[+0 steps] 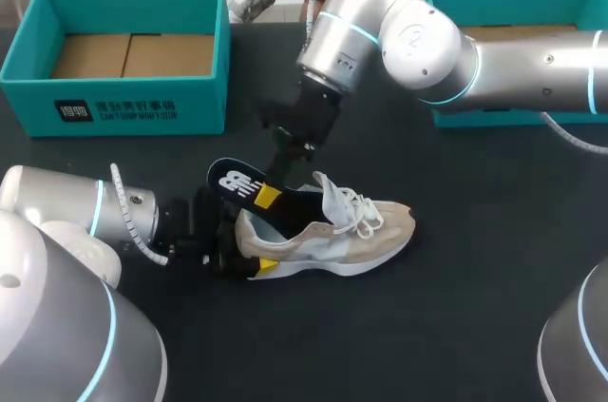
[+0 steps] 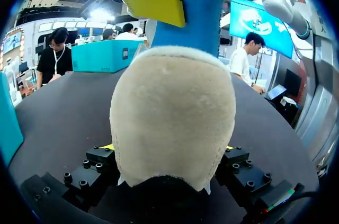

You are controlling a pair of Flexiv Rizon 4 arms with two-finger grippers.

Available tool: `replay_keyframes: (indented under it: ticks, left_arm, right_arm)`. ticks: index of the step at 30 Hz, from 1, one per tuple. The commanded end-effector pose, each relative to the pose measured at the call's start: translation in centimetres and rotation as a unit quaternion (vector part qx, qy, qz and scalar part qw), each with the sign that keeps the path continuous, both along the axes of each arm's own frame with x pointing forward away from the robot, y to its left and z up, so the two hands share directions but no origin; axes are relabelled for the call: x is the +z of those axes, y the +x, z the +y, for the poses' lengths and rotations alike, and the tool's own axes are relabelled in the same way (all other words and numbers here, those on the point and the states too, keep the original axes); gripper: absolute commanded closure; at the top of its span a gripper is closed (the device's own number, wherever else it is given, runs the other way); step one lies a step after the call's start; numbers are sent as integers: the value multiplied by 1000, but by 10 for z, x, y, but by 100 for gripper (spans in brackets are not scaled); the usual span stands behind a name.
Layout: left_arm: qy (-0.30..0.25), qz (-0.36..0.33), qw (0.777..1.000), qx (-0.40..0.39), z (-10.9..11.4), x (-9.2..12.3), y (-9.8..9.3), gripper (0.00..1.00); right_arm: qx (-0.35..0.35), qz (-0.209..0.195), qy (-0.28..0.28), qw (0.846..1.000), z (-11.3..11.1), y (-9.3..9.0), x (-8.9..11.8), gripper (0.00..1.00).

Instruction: Take the shoe out of the shoebox, open the shoe tongue, remove and reinsert the insole, then place the shoe into the shoebox

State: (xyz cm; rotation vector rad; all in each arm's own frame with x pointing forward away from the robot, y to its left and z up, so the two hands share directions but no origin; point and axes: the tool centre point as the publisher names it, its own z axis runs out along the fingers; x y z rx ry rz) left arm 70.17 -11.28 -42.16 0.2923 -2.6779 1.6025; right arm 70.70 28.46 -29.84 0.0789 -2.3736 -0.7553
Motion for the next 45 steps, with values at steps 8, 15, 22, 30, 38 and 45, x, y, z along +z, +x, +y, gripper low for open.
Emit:
replay_keyframes:
  ticks: [8, 15, 22, 30, 38, 45]
  left_arm:
    - [2, 0, 1000, 1, 1, -9, -1, 100]
    - [2, 0, 1000, 1, 1, -9, -1, 100]
    - [2, 0, 1000, 1, 1, -9, -1, 100]
    - [2, 0, 1000, 1, 1, -9, -1, 100]
    - [2, 0, 1000, 1, 1, -9, -1, 100]
    - [2, 0, 1000, 1, 1, -9, -1, 100]
  right_arm:
    - [-102, 78, 38, 991, 24, 12, 40, 100]
    - [-146, 104, 101, 979, 37, 20, 80, 100]
    - [-149, 89, 97, 980, 41, 25, 87, 100]
    - [-169, 87, 125, 974, 52, 35, 102, 100]
    - [-257, 139, 120, 949, 61, 57, 144, 100]
    - [-303, 176, 170, 921, 54, 53, 165, 100]
